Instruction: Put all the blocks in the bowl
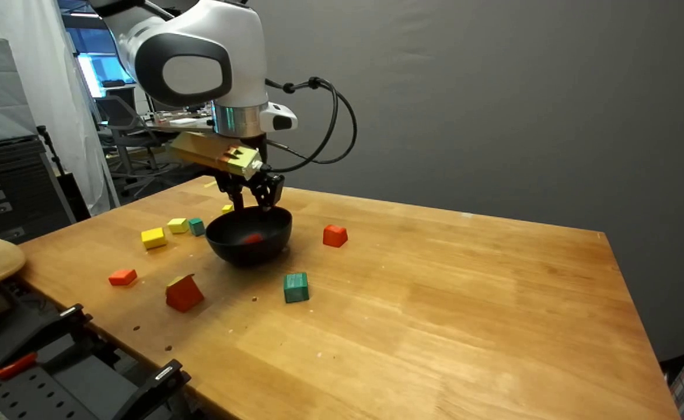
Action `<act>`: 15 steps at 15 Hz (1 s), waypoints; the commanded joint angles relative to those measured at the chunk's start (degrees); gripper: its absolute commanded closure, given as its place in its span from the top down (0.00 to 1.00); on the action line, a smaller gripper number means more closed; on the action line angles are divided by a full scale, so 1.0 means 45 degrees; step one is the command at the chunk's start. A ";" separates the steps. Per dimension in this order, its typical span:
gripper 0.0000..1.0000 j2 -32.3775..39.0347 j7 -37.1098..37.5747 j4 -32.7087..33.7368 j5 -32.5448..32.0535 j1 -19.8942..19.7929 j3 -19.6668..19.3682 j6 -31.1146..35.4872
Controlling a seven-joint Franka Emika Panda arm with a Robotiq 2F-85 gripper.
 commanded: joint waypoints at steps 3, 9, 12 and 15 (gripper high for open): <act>1.00 -0.1394 -0.1963 -0.0833 0.0790 -0.0028 0.0466 0.1227; 1.00 -0.0544 -0.1523 0.1034 -0.0336 0.0743 0.0902 0.1767; 1.00 0.0714 -0.0513 0.2748 -0.1233 0.1444 0.0670 0.1467; 1.00 0.2468 0.1295 0.4709 -0.3054 0.1970 0.0328 0.1235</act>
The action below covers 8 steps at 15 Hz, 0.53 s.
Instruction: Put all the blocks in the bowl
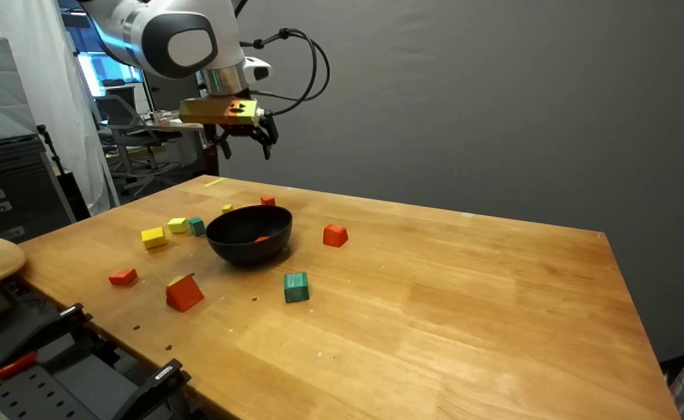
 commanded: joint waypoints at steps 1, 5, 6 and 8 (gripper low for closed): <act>1.00 0.2583 0.2175 0.2896 -0.2170 0.0731 -0.0712 -0.0445; 1.00 0.5038 0.4519 0.5704 -0.4004 0.1671 -0.1844 -0.1876; 1.00 0.5575 0.4866 0.6400 -0.4236 0.1808 -0.2001 -0.2363; 1.00 0.6521 0.5352 0.7724 -0.4664 0.2074 -0.2247 -0.3366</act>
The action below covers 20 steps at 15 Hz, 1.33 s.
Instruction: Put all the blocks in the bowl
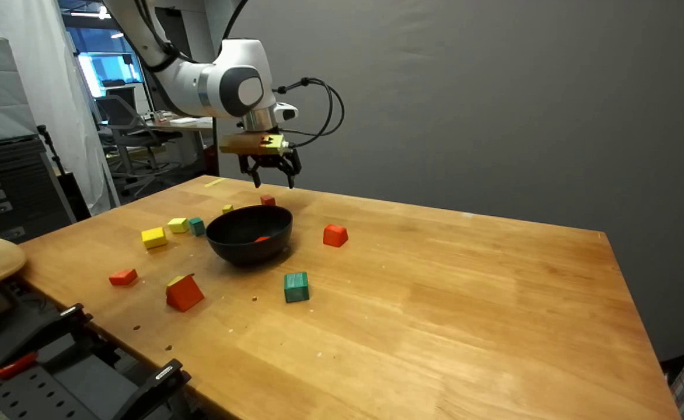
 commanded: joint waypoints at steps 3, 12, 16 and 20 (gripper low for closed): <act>1.00 0.2479 0.1058 0.3927 -0.1016 0.0682 -0.0420 -0.2821; 1.00 0.1879 0.0120 0.4488 -0.2303 0.0754 -0.0308 -0.6814; 1.00 0.2296 0.0081 0.4967 -0.1999 0.0624 -0.0048 -0.6671; 1.00 0.2934 0.0152 0.5762 -0.1957 0.0646 -0.0007 -0.6594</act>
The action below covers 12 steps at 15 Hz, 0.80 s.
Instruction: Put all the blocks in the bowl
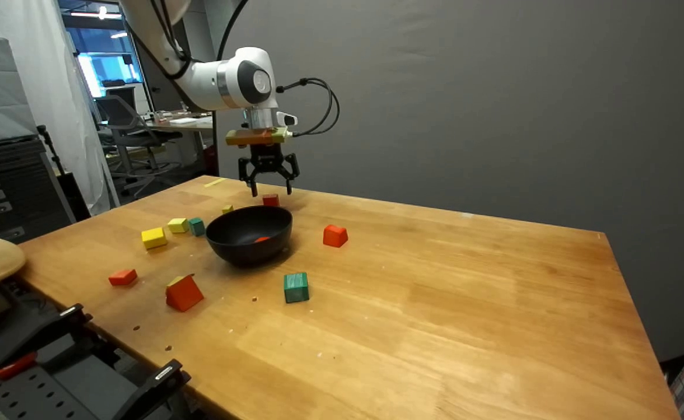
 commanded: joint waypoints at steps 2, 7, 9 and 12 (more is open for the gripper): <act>0.74 0.1011 -0.0041 0.1487 0.0168 -0.0113 0.0113 -0.0255; 0.35 0.1467 0.0022 0.1739 0.0220 -0.0162 0.0080 -0.0238; 0.19 0.1283 -0.0046 0.1407 0.0239 -0.0269 0.0110 0.0006; 0.18 0.0049 -0.0363 -0.0033 0.0294 -0.0663 0.0212 0.0606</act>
